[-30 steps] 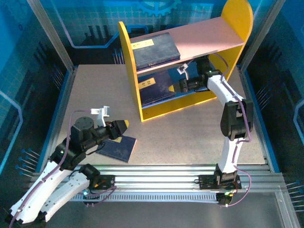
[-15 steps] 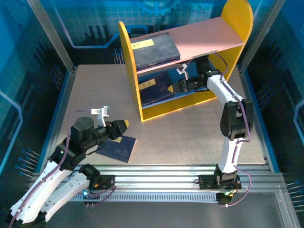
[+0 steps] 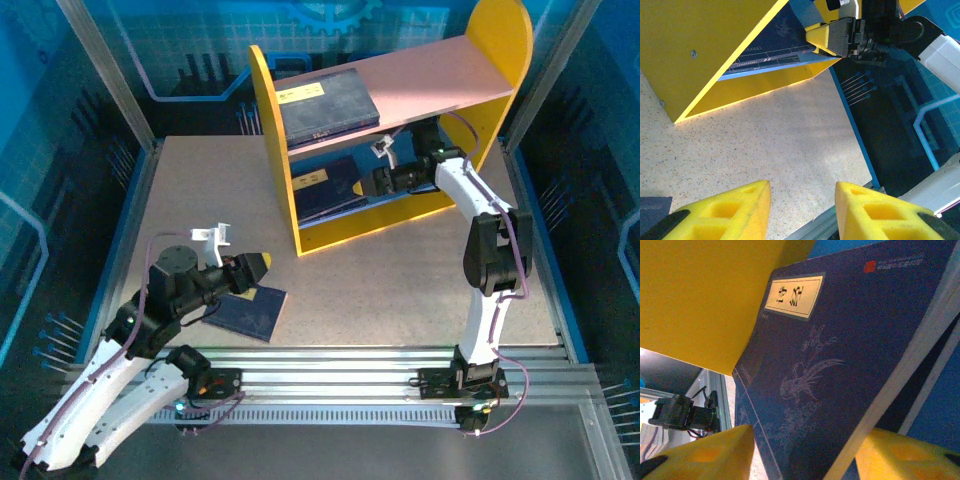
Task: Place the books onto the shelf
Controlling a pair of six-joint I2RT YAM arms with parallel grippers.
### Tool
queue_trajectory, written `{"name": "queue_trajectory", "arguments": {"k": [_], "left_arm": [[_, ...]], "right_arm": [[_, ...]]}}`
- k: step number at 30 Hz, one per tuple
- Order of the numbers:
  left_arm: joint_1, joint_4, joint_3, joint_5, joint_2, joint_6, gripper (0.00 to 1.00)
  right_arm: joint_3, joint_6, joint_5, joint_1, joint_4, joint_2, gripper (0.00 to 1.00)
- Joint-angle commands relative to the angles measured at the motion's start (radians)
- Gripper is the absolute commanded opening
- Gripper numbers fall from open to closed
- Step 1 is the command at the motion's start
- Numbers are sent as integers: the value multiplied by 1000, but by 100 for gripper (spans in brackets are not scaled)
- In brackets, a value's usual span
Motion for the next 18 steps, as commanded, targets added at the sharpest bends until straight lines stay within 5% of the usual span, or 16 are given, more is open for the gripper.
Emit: {"name": "queue_trajectory", "arguments": {"k": [1,18], "left_arm": [[-2,-2,27,-10,-8,34,39],[-3,-4,20,-14,-19,34,39]], "right_arm": [[-32,6,7,-13,18,-28,61],[-74,28,12,-58,50,-56,65]]}}
